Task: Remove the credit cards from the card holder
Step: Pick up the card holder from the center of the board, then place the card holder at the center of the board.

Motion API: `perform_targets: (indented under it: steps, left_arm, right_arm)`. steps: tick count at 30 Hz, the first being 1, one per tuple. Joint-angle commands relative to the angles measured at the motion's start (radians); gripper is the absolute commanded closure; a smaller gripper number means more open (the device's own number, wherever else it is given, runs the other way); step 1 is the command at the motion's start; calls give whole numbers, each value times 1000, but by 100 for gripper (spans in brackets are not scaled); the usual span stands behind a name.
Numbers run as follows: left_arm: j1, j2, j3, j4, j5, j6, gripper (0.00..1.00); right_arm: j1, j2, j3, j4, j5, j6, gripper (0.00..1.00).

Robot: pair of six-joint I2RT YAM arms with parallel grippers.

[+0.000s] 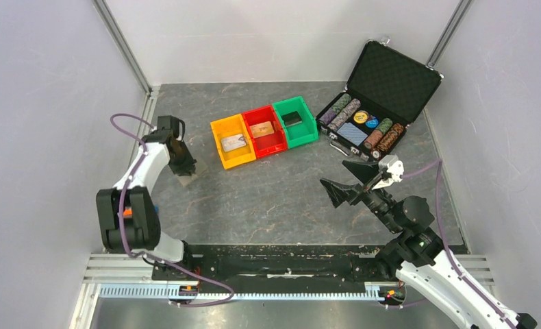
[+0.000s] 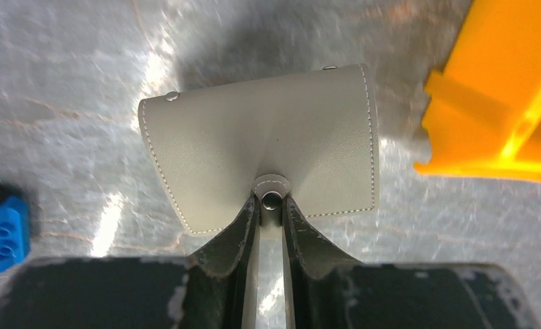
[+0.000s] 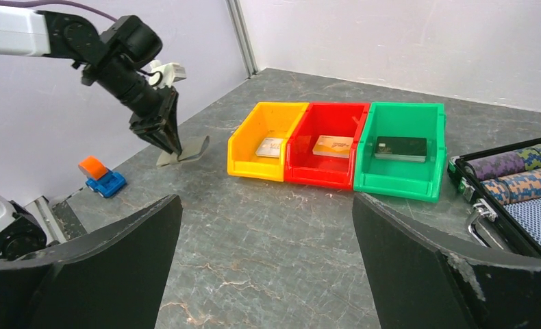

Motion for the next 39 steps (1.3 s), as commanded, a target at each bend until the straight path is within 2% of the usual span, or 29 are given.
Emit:
perform_targets:
  steps: [1, 3, 9, 12, 16, 21, 24, 30, 34, 36, 39]
  left_arm:
    - [-52, -151, -79, 36, 121, -37, 87]
    - [-155, -218, -104, 38, 140, -50, 87]
    - [-502, -320, -164, 71, 49, -196, 86]
    - [-642, -313, -196, 144, 16, -266, 87]
    - [-770, -233, -202, 277, 14, -300, 86]
    - [-846, -69, -153, 323, 7, -312, 86]
    - [-876, -23, -164, 385, -15, -338, 84]
    - [-902, 27, -158, 468, 32, -372, 61]
    - [-900, -26, -150, 455, 23, -354, 51]
    - [-899, -65, -131, 405, -15, -336, 48]
    - [-891, -122, -102, 316, -109, -291, 46]
  right_arm:
    - [2, -8, -15, 45, 20, -26, 2]
    - [2, 6, -10, 33, 31, -27, 2]
    - [2, 65, -12, 11, 60, 29, 2]
    - [2, 111, -3, -13, 51, 47, 2]
    - [2, 145, 0, -55, 45, 39, 2]
    - [2, 168, 2, -111, 73, 35, 2]
    - [2, 168, -5, -114, 77, 41, 2]
    - [2, 224, 11, -140, 93, 64, 3]
    - [2, 298, 52, -176, 91, 80, 7]
    - [3, 331, 56, -177, 93, 104, 10]
    - [2, 377, 56, -176, 92, 163, 21]
